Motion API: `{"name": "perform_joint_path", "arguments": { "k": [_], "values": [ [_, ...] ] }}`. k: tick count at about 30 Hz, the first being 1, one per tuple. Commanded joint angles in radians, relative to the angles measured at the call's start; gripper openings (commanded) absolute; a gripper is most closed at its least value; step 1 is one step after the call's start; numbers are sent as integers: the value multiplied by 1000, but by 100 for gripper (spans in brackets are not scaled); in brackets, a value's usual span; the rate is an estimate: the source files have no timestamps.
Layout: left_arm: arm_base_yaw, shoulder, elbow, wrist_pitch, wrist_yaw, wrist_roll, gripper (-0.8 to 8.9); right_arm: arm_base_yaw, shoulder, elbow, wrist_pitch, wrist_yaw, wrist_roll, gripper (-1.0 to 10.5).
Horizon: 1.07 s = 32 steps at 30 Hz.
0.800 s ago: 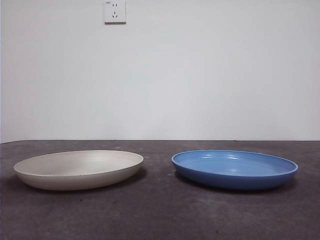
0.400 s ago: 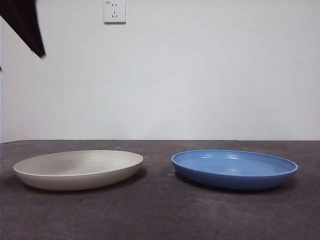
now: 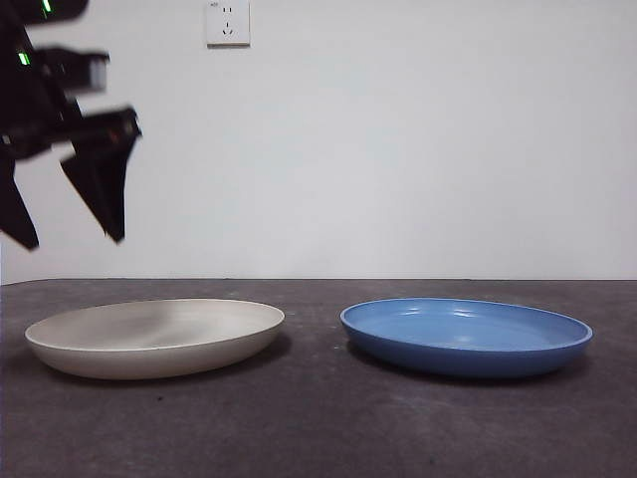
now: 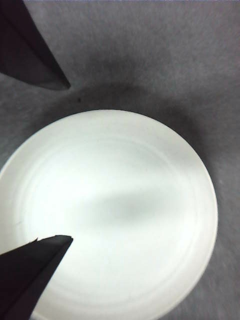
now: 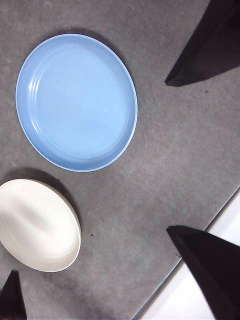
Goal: Pick up the white plate, put it on the blue plate, put it on desk
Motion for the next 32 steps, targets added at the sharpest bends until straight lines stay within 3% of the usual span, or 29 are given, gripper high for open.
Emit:
{"name": "perform_joint_path", "arguments": {
  "k": [1, 13, 17, 27, 29, 32],
  "values": [
    [19, 68, 21, 30, -4, -3, 464, 3, 5, 18, 6, -2, 8, 447],
    [129, 205, 21, 93, 21, -3, 464, 3, 5, 18, 6, -1, 8, 446],
    [136, 217, 21, 108, 73, -3, 456, 3, 5, 18, 13, 0, 8, 446],
    [136, 274, 21, 105, 73, -23, 433, 3, 5, 18, 13, 6, 8, 446],
    [135, 274, 21, 112, 73, -26, 389, 3, 5, 18, 13, 6, 8, 446],
    [135, 274, 21, 113, 73, -29, 214, 3, 5, 18, 14, 6, 8, 446]
  ]
}}
